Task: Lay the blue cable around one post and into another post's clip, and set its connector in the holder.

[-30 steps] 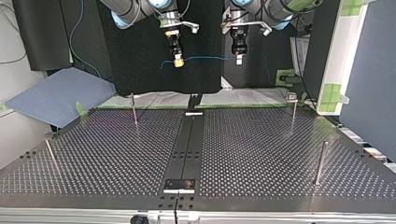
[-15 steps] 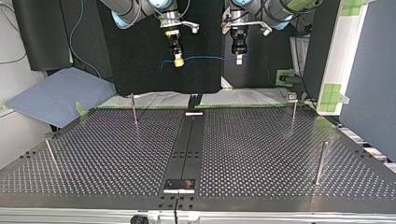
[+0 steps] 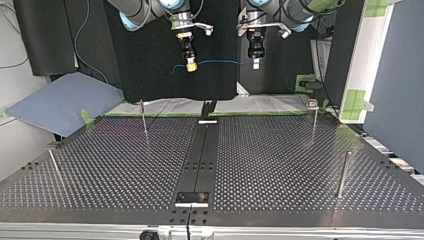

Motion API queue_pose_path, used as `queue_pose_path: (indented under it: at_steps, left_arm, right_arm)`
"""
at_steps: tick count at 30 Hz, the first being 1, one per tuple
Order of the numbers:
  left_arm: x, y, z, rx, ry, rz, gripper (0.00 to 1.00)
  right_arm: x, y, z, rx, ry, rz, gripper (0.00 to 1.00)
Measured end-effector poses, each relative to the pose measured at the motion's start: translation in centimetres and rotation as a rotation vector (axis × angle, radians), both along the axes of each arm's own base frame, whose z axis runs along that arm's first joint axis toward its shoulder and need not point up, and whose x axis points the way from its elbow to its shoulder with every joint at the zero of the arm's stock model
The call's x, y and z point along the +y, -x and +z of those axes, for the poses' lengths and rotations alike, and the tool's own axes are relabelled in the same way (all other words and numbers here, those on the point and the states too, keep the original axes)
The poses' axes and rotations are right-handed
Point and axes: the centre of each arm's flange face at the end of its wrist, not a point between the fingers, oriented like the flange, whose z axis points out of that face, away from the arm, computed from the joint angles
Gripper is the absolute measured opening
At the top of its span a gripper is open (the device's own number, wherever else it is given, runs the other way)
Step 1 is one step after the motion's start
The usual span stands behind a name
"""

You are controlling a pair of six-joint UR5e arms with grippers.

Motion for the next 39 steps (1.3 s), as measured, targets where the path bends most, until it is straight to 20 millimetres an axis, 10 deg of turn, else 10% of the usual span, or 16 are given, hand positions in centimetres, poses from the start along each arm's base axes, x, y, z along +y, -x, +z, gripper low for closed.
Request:
queue_pose_path:
  at_steps: [13,39]
  left_arm:
    - [-0.9,-0.1,1.1,-0.014,0.013,-0.013,0.00]
    - [-0.9,-1.9,9.5,-0.066,0.164,0.015,0.00]
  right_arm:
    - [1.3,-0.4,0.9,0.026,0.005,0.043,0.00]
    - [0.5,0.2,11.6,-0.089,-0.052,0.067,0.00]
